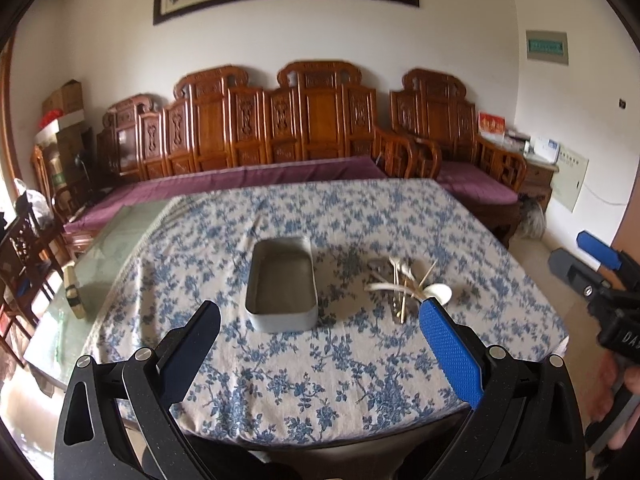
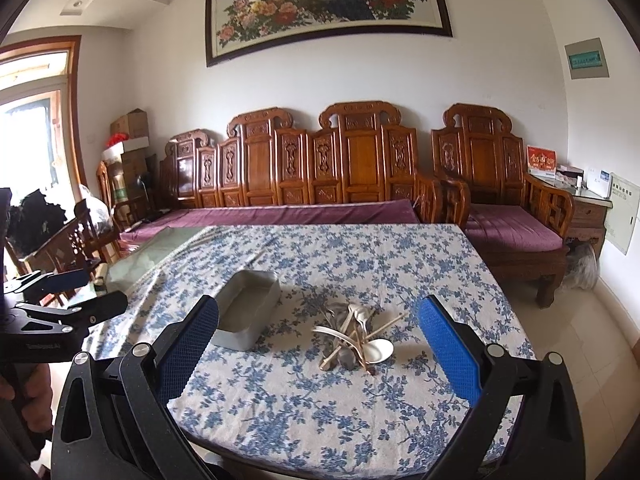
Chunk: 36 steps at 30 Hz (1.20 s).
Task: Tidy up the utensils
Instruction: 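Move the right tool to the utensil pile and grasp a wooden chopstick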
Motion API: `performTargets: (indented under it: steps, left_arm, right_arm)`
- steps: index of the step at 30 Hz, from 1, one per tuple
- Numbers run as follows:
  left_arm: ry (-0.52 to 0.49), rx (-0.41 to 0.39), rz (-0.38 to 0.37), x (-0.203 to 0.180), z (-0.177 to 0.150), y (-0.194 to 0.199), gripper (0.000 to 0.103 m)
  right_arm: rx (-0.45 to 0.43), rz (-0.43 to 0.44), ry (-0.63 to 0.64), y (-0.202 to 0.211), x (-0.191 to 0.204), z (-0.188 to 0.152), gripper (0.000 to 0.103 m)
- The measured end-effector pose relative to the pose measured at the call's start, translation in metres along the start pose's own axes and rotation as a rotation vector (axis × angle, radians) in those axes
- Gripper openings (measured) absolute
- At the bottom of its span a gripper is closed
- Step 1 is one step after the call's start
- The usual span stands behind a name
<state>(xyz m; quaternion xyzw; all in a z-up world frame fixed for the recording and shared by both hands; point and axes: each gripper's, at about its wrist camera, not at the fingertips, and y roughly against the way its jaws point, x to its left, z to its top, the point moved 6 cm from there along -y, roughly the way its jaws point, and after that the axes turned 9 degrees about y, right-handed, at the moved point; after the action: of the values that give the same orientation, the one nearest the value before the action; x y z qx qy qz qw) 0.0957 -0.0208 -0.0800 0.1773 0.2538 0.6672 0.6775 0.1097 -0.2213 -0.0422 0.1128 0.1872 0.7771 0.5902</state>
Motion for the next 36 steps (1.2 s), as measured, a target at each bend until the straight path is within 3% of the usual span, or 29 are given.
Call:
performTargets:
  steps: [6,18,21,24,26,29,36]
  left_arm:
    - [-0.038,0.086,-0.010,-0.005,-0.007,-0.046,0.097]
    - [-0.091,0.211,-0.058,-0.021,-0.018,-0.121,0.097]
    - [-0.104,0.235,-0.065,-0.024,-0.023,-0.137,0.097]
    - [-0.130,0.249,-0.073,-0.029,-0.030,-0.150,0.097]
    - [-0.130,0.268,-0.090,-0.031,-0.036,-0.158,0.097]
    - [-0.126,0.295,-0.123,-0.034,-0.043,-0.168,0.097]
    - [-0.136,0.341,-0.156,-0.041,-0.059,-0.188,0.097]
  right_arm:
    - [0.057,-0.036,0.013,-0.035,-0.021,-0.019,0.100]
    - [0.226,-0.045,0.037,-0.116,-0.059,-0.053,0.087]
    - [0.273,-0.041,0.085,-0.138,-0.062,-0.064,0.080]
    - [0.325,-0.006,0.099,-0.159,-0.065,-0.080,0.064]
    - [0.355,0.026,0.113,-0.176,-0.063,-0.092,0.048]
    - [0.391,0.064,0.124,-0.197,-0.060,-0.104,0.037]
    - [0.493,0.149,0.106,-0.250,-0.052,-0.135,0.029]
